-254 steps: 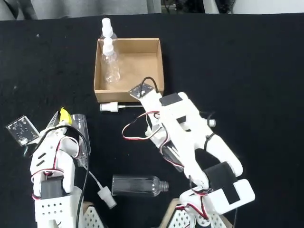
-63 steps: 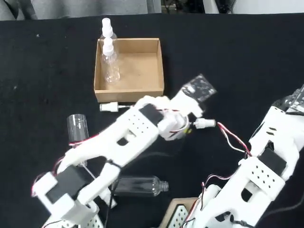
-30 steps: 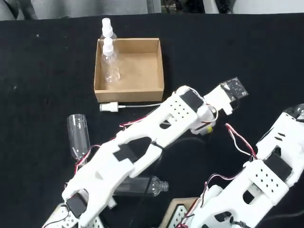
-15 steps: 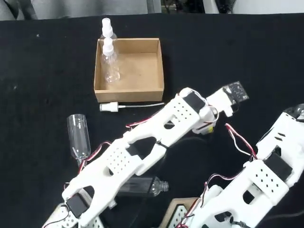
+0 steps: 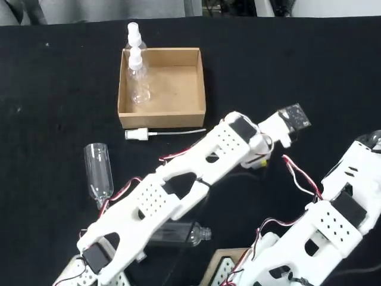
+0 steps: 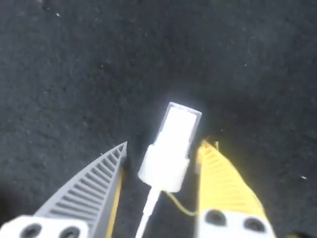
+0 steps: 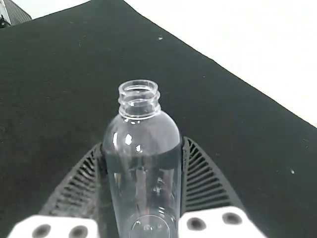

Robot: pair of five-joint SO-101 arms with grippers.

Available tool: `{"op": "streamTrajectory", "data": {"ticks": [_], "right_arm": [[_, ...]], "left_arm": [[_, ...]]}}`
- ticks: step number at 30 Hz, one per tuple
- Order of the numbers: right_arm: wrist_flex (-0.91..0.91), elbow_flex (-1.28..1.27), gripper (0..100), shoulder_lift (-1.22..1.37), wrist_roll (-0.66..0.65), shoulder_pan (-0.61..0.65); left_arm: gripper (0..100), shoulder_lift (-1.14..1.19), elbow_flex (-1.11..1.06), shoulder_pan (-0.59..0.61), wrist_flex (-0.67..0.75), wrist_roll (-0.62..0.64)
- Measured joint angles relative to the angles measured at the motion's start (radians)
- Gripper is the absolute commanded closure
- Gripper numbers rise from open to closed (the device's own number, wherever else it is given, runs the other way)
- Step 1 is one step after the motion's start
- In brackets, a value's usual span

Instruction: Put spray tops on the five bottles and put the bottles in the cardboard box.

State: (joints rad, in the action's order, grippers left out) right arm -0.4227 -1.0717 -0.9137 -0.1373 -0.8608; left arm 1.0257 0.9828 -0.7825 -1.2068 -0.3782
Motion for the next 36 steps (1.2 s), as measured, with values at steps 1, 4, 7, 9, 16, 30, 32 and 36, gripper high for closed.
{"op": "streamTrajectory", "data": {"ticks": [1,4,7,9,16,30,32,36], "right_arm": [[0.0,0.0,98.7,0.0,0.0,0.0],[0.0,0.0,98.7,0.0,0.0,0.0],[0.0,0.0,98.7,0.0,0.0,0.0],[0.0,0.0,98.7,0.0,0.0,0.0],[0.0,0.0,98.7,0.0,0.0,0.0],[0.0,-0.008,98.7,0.0,0.0,0.011],[-0.002,-0.023,98.7,0.0,0.0,0.037],[-0.002,-0.025,98.7,0.0,0.0,0.046]], "left_arm": [[89,0.0,0.0,-0.005,-0.002,0.0],[90,0.0,0.0,-0.008,-0.002,0.0],[91,0.002,0.009,-0.008,-0.02,-0.002],[91,0.003,0.04,-0.008,-0.071,-0.002],[97,0.018,0.215,-0.003,-0.292,-0.002],[97,0.018,0.474,0.061,-0.54,0.026],[97,0.018,0.479,0.08,-0.543,0.055],[97,0.018,0.497,0.118,-0.543,0.112]]}}
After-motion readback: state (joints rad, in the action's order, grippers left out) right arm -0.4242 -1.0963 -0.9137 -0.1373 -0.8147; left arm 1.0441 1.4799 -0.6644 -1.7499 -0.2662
